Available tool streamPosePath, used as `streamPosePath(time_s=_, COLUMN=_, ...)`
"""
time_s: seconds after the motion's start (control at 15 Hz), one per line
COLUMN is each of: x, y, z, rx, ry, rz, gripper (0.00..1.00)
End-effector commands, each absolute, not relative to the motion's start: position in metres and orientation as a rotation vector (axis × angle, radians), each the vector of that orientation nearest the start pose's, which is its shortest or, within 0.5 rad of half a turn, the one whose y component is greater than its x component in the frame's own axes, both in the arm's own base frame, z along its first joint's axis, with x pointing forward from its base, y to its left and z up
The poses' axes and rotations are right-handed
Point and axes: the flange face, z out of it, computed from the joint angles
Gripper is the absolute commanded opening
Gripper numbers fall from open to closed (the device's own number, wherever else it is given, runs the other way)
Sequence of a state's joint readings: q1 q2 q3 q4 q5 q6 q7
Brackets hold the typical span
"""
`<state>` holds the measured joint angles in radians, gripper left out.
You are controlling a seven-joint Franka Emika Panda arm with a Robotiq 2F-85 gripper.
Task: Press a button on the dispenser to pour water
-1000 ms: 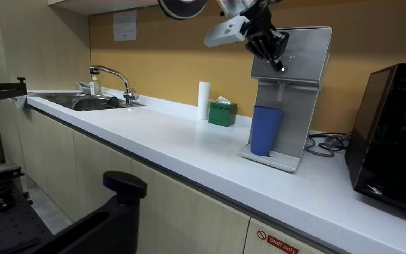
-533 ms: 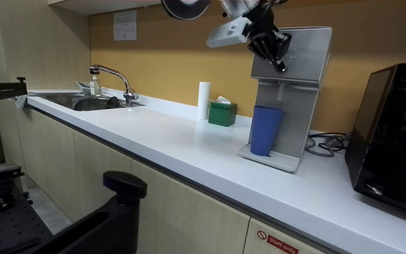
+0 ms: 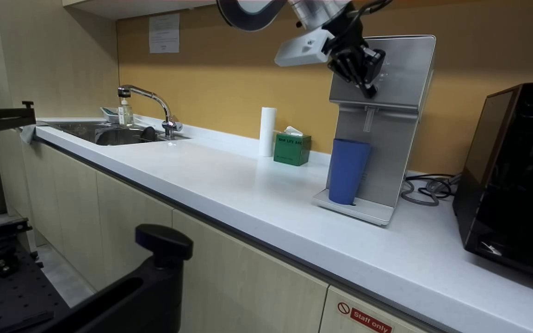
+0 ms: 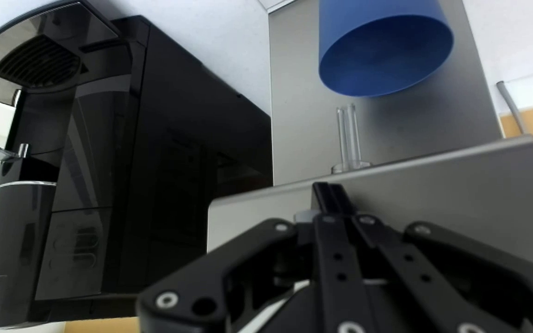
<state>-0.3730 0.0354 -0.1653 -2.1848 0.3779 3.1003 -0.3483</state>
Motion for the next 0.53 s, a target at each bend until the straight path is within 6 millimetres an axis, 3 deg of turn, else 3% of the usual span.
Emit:
streamPosePath(time_s=0.0, x=0.497, y=-0.328, z=0.482, rx=-2.903, ry=0.832, rz=-1.42, gripper=0.0)
streamPosePath(time_s=0.47, x=0.508, y=-0.322, z=0.484, rx=-2.862, ry=0.807, rz=-1.444, gripper=0.0)
